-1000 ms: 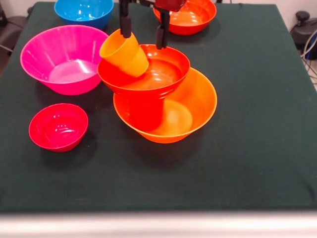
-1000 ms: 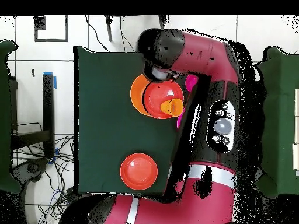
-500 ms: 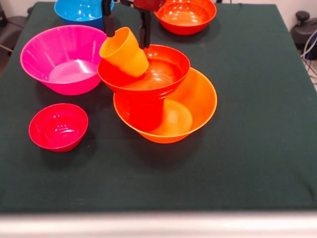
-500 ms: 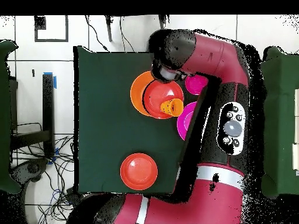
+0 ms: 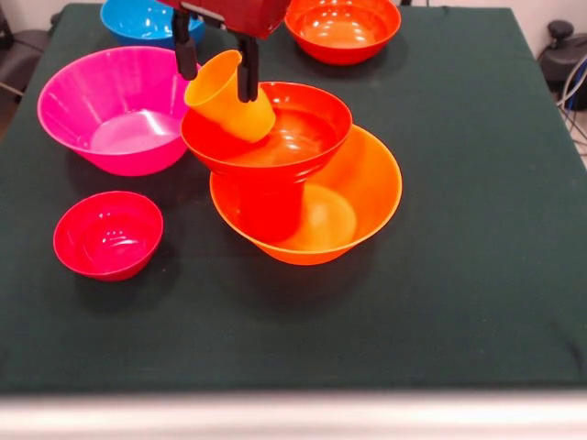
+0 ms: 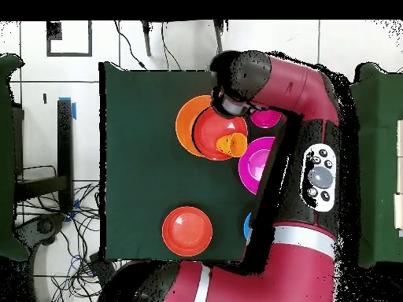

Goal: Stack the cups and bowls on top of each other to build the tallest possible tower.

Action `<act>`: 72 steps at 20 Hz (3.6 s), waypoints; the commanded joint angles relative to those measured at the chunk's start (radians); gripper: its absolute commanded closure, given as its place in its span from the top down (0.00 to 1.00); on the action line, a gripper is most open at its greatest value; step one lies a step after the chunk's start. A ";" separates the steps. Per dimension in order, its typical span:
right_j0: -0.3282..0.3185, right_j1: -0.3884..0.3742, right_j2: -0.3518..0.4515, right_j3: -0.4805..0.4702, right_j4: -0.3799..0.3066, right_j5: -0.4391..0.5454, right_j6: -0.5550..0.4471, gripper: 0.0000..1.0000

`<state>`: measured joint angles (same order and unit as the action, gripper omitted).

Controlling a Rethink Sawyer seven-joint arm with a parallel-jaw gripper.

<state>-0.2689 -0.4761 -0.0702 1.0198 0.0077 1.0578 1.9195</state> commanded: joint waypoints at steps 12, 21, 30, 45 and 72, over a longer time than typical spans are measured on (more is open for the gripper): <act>-0.006 -0.014 0.080 0.243 -0.037 -0.095 -0.039 1.00; -0.011 -0.005 0.084 0.264 -0.048 -0.138 -0.040 1.00; -0.014 0.000 0.086 0.277 -0.053 -0.165 -0.036 1.00; -0.004 0.010 0.079 0.277 -0.066 -0.182 -0.028 0.00; 0.017 -0.011 0.061 0.278 -0.072 -0.149 -0.015 1.00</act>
<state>-0.2724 -0.4991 -0.0702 1.2022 -0.0074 0.9223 1.9195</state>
